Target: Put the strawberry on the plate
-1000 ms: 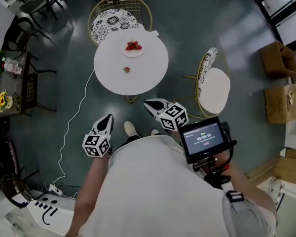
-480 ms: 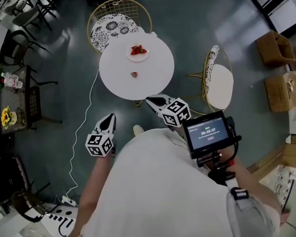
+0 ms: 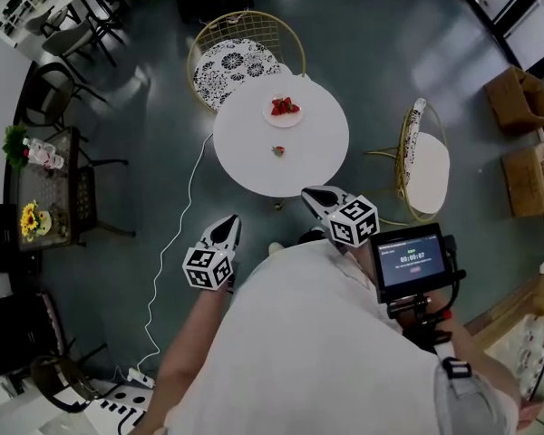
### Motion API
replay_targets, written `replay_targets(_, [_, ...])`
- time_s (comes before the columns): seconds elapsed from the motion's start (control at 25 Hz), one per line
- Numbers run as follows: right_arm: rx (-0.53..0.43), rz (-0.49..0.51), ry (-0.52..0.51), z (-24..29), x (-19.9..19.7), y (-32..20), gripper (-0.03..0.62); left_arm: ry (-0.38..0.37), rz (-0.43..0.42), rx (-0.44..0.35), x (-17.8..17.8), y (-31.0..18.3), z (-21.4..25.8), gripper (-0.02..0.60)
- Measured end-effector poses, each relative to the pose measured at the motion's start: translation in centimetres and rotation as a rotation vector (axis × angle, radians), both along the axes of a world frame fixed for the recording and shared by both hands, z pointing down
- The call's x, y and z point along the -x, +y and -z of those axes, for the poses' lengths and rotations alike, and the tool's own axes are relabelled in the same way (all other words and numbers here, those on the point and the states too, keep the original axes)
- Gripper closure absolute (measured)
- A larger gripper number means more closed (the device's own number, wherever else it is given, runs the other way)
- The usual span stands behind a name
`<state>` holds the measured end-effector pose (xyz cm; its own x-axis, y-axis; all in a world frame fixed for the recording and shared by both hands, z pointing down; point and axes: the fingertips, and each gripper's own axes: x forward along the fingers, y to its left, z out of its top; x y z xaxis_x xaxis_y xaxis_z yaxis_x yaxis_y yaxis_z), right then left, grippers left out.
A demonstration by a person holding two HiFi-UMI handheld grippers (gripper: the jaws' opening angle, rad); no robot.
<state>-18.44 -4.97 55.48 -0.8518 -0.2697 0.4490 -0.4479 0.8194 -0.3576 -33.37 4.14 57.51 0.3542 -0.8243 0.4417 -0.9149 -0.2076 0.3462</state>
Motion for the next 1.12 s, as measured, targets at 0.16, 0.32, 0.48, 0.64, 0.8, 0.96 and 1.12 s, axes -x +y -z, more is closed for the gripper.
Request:
replay_targets(0.16, [-0.007, -0.022, 0.011, -0.1, -0.8, -0.8, 0.589, 0.007, -0.014, 0.001, -0.8, -0.6, -0.3, 0.575])
replay_targets(0.32, [0.000, -0.050, 0.007, -0.5, -1.1, -1.3, 0.589, -0.001, -0.057, 0.024, -1.5, -1.1, -1.1, 0.577])
replay_targets(0.48, [0.009, -0.064, 0.007, -0.8, -1.2, -1.5, 0.589, -0.015, -0.067, 0.028, -1.0, -1.6, -0.8, 0.577])
replay_targets(0.64, [0.001, -0.081, 0.000, -0.2, -1.3, -1.9, 0.589, -0.018, -0.091, 0.030, -1.2, -1.9, -0.6, 0.577])
replay_targets(0.8, [-0.002, -0.090, -0.001, 0.1, -0.9, -1.9, 0.589, -0.017, -0.107, 0.033, -1.2, -2.2, -0.6, 0.577])
replay_targets(0.96, [0.011, -0.090, -0.005, -0.6, -1.9, -5.5, 0.589, -0.027, -0.121, 0.046, -2.4, -6.1, -1.1, 0.577])
replay_targets(1.12, [0.036, -0.099, -0.003, -1.4, -3.6, -8.7, 0.589, -0.030, -0.147, 0.073, -4.5, -9.8, -1.9, 0.577])
